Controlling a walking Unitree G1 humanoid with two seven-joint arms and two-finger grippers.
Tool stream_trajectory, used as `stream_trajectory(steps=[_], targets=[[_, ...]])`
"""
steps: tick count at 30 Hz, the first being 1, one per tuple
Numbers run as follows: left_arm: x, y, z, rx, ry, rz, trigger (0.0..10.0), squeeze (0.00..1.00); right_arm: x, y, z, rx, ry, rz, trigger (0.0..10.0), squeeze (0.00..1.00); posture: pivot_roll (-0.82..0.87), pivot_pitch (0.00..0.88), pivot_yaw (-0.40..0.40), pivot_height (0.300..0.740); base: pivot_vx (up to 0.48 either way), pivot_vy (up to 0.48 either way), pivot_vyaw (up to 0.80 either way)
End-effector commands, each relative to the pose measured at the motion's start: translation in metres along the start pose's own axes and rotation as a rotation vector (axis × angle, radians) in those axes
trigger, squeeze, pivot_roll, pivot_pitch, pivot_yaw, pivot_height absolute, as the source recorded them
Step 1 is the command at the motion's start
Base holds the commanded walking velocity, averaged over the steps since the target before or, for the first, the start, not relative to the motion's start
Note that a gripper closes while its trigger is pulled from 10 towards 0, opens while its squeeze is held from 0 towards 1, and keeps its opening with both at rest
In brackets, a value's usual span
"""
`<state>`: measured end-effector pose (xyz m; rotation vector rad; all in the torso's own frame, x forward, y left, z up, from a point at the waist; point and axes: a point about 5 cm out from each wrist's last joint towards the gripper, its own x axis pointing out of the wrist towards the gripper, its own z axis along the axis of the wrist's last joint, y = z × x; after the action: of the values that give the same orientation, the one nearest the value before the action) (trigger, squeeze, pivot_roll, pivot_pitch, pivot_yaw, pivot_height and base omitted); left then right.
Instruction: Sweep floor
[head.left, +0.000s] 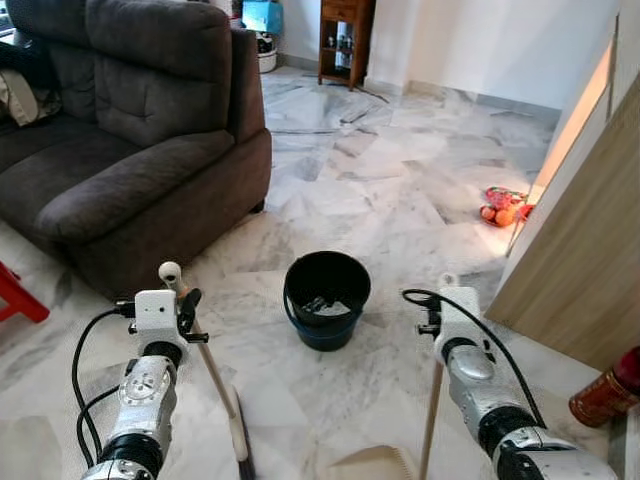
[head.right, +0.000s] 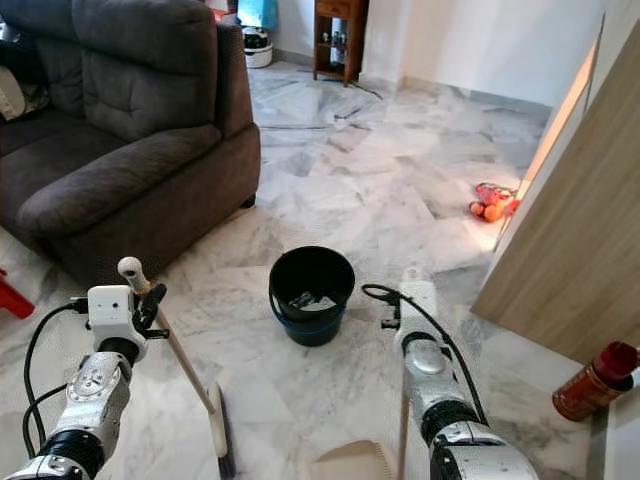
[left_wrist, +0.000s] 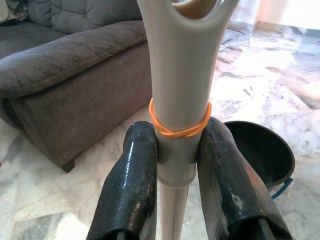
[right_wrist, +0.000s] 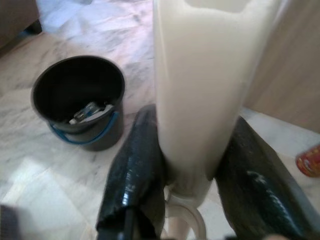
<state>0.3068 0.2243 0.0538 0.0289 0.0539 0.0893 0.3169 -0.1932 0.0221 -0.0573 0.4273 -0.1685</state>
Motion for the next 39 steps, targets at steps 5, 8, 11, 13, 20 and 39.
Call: stream_trajectory(steps=[5,8,11,13,20,39], targets=[[0.003,-0.002,0.009,0.029,-0.052,-0.01,10.0,0.0,-0.001,0.0,0.006,0.032,-0.079,-0.014,10.0,0.0,0.16,0.0,-0.026,0.74,0.0,0.0,0.0],[0.002,-0.002,0.01,0.037,-0.063,-0.01,10.0,0.0,-0.002,-0.001,0.008,0.055,-0.119,-0.03,10.0,0.0,0.16,0.0,-0.022,0.74,0.0,0.0,0.0],[0.002,-0.004,0.011,0.043,-0.071,-0.013,10.0,0.0,-0.004,0.001,0.009,0.073,-0.154,-0.019,10.0,0.0,0.16,0.0,-0.02,0.74,0.0,0.0,0.0],[0.002,-0.004,0.012,0.048,-0.076,-0.015,10.0,0.0,-0.005,0.003,0.009,0.074,-0.166,-0.013,10.0,0.0,0.15,0.0,-0.018,0.74,0.0,0.0,0.0],[0.0,-0.004,0.01,0.053,-0.072,-0.009,10.0,0.0,-0.009,0.007,-0.005,0.076,-0.133,-0.008,10.0,0.0,0.15,0.0,-0.012,0.74,0.0,0.0,0.0],[-0.003,-0.012,0.004,0.061,-0.054,-0.019,10.0,0.0,-0.011,0.005,-0.007,0.086,-0.158,0.008,10.0,0.0,0.13,0.0,-0.016,0.74,0.0,0.0,0.0]])
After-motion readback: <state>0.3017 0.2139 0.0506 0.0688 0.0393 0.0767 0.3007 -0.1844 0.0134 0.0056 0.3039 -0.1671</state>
